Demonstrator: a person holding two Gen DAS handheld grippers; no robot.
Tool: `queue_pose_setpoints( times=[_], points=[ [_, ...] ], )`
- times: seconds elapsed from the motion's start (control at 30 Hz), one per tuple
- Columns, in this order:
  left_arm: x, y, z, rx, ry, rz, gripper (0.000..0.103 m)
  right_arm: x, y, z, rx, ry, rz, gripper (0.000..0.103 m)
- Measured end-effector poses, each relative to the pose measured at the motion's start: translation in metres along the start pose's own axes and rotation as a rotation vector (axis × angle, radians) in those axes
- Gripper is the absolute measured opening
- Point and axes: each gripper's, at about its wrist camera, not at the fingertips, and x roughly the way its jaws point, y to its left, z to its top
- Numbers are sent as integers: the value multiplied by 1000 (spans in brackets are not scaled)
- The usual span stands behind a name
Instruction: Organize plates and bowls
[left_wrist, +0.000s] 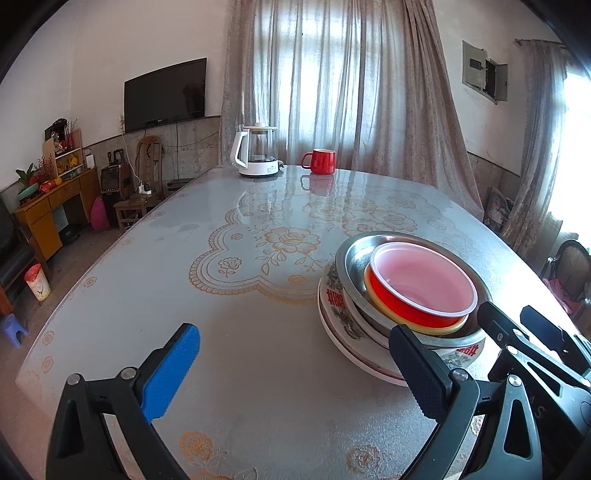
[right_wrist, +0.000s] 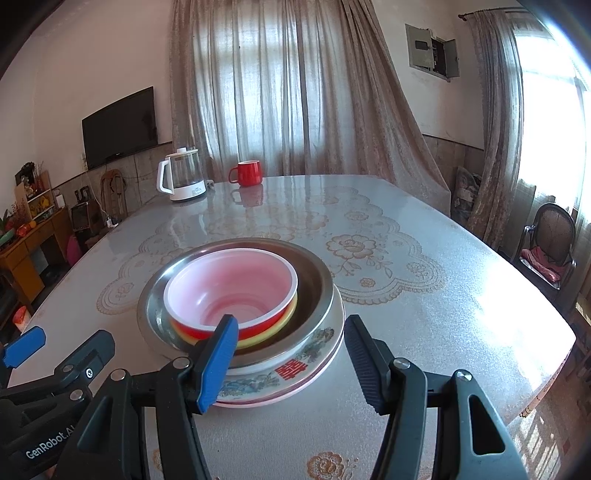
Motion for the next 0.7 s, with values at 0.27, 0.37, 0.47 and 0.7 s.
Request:
queue_pose_setpoints(
  times=[0.27,0.37,0.47,0.7],
  points=[
    [0,0,1,-4,0,-1,103,-1,2,0,-5,-3,1,61],
    [-1,0,0,-4,-2,1,103,-1,2,-1,-4,-2,2,60],
    [0,-1,-1,-1,3,-11,103,-1,3,-1,-6,-1,3,61],
    [-5,-3,-2,10,-42,11,103,0,3,-2,-12,-2,-3,61]
  ],
)
